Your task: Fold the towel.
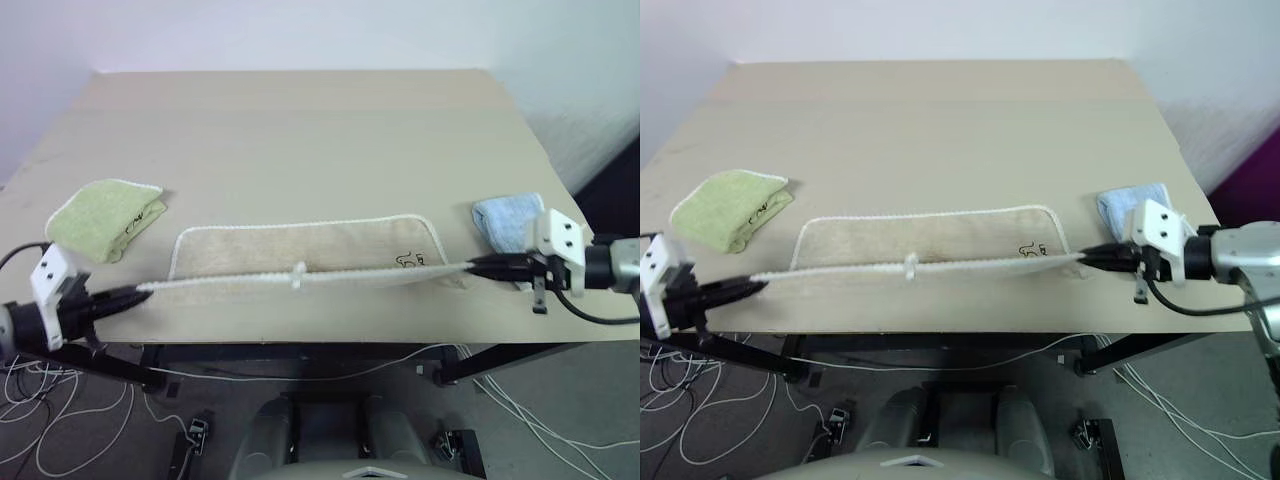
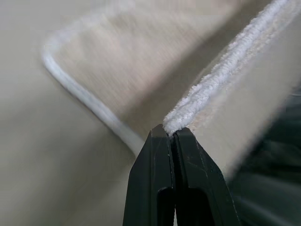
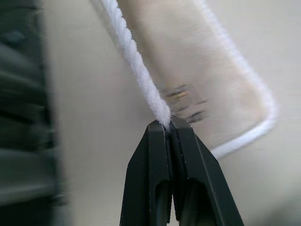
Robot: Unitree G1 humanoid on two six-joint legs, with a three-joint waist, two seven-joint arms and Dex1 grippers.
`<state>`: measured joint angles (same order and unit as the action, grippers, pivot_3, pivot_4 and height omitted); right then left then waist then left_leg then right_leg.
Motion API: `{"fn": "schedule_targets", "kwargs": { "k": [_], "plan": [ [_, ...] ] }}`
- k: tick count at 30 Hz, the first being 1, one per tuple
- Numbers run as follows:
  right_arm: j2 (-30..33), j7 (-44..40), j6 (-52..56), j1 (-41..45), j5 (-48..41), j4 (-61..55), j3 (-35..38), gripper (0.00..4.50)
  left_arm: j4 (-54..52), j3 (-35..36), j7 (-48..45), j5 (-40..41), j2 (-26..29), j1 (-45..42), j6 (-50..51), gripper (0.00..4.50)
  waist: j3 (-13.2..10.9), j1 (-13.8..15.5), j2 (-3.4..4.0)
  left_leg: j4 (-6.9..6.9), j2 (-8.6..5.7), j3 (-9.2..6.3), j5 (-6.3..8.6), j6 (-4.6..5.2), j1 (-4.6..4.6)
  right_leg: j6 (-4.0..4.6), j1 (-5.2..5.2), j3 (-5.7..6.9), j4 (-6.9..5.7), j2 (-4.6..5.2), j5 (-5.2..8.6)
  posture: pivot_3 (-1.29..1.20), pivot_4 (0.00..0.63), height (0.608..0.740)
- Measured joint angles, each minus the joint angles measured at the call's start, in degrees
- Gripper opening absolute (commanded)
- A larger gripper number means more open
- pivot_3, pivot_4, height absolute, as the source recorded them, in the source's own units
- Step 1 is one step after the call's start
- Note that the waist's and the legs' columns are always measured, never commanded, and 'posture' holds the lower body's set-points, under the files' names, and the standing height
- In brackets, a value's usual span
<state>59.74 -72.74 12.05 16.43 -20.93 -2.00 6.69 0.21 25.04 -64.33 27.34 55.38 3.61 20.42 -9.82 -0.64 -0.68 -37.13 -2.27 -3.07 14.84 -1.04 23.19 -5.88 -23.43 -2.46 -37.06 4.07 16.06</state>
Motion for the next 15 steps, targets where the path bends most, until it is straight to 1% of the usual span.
{"fn": "schedule_targets", "kwargs": {
  "k": [4, 11, 15],
  "plan": [
    [-4.24, 2.43, -3.30, 9.85, 5.73, 9.20, -5.82, 0.08, 9.09, -5.94, 5.68, -5.62, -3.19, -11.16, -4.52, 0.00, 0.00, -0.09, 0.01, -0.01, -0.06, 0.04, -0.01, -0.01, 0.09, -0.03, -0.13, 0.05, -0.03, -0.05, -0.02, 0.00, 0.150, 0.740],
    [-11.68, 6.10, -11.98, 20.90, 14.58, 26.40, -12.28, 0.08, 24.39, -14.69, 11.06, -14.64, -7.14, -23.44, -13.08, 0.00, 0.00, -0.18, 0.00, -0.06, -0.06, 0.07, -0.01, -0.01, 0.21, -0.04, -0.28, 0.04, -0.12, -0.25, -0.02, 0.00, 0.150, 0.740],
    [-14.02, 7.70, -16.36, 23.98, 17.62, 33.84, -13.47, 0.08, 29.63, -16.53, 12.13, -16.81, -8.52, -27.20, -15.95, 0.00, 0.00, -0.13, 0.00, -0.08, -0.05, 0.09, -0.02, -0.02, 0.27, -0.04, -0.34, 0.03, -0.13, -0.28, -0.02, 0.00, 0.150, 0.740]
  ]
}}
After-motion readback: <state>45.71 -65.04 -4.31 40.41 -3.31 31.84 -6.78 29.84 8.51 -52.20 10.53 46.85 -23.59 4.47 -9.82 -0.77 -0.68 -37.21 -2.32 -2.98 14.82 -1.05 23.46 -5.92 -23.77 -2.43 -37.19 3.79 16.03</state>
